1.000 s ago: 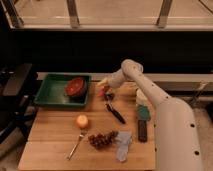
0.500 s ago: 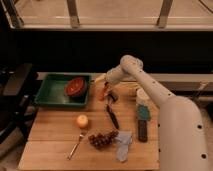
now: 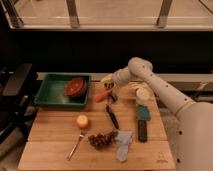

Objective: Place pepper in metal cup

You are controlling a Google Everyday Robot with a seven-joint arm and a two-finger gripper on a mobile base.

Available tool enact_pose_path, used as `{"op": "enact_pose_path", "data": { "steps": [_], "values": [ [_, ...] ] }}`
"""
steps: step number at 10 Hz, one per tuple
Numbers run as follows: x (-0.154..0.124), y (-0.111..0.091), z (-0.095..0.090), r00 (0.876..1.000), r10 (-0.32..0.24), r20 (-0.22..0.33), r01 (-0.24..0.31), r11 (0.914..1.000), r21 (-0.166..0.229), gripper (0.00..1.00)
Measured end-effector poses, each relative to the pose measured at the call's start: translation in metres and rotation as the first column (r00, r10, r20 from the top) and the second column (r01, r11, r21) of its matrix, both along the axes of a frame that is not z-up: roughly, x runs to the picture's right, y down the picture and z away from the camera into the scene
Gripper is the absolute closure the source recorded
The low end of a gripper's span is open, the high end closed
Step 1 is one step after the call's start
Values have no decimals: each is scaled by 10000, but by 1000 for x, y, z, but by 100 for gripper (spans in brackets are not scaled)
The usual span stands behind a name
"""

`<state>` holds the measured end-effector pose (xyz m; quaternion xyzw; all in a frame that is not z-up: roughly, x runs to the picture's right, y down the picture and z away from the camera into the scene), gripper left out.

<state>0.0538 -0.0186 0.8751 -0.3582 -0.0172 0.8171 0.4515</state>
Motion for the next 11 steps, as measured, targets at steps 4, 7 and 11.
{"op": "enact_pose_path", "data": {
  "steps": [4,7,11],
  "values": [
    [24,8,-27,9982,381,-456,-368,9989,283,35],
    [44,33,-47,9925,634,-1042,-653,9977,-154,35],
    [45,47,-50,9902,628,-1251,-693,9964,-482,35]
  ]
}}
